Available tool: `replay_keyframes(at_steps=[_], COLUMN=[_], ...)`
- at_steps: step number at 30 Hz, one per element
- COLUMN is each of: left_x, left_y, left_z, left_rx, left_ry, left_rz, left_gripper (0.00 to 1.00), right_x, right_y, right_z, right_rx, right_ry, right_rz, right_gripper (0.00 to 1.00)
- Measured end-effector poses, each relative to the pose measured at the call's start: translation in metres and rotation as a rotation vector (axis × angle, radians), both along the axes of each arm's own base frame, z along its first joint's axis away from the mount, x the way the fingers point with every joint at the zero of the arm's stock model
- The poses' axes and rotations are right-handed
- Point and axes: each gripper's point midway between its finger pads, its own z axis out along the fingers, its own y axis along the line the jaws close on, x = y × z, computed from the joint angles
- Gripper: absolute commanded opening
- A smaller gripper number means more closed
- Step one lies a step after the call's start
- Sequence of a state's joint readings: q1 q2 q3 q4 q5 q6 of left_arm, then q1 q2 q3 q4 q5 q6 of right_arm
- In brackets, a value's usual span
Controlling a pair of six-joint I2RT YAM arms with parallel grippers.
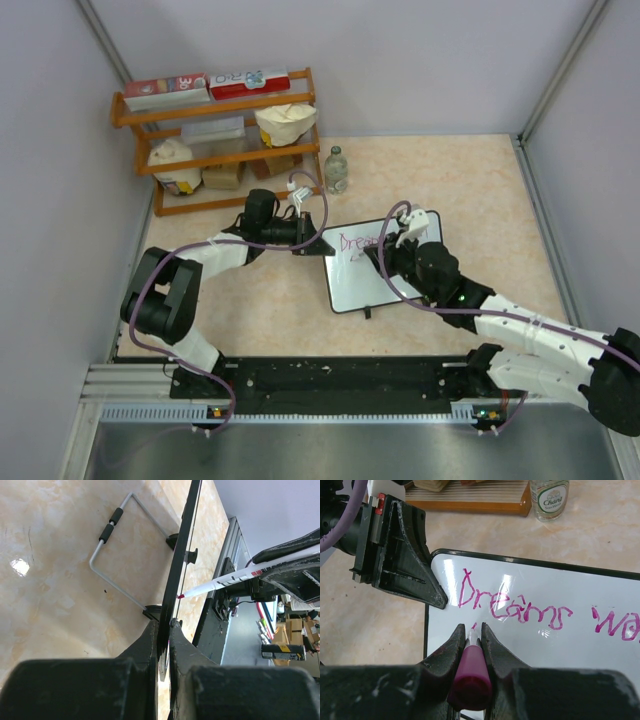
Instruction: Write a sentence on the whiteboard
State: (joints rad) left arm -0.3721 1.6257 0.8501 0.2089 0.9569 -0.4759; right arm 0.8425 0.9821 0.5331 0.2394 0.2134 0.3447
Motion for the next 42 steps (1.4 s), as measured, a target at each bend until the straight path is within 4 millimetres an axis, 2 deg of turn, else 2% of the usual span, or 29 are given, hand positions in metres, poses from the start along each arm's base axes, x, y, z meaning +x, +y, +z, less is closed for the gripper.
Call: replay_keyframes(at_steps=[30,36,42], left_x=[0.0,0.0,0.0], left_y=[0.0,0.0,0.0], left_z=[0.0,0.0,0.0], left_rx=[0.0,0.0,0.0], left_ry=[0.0,0.0,0.0], left_rz=[0.0,0.0,-0.001], left_gripper=[0.0,0.0,0.0], right_x=[-0.017,-0.016,-0.015], right_y=[0.007,0.011,0.017], right_z=[-0.015,-0.013,0.0], right_rx=[-0.011,0.015,0.078], right_ry=[0.062,0.069,0.052], right_rz=[0.087,0.09,0.096], right_gripper=[0.0,0.0,0.0])
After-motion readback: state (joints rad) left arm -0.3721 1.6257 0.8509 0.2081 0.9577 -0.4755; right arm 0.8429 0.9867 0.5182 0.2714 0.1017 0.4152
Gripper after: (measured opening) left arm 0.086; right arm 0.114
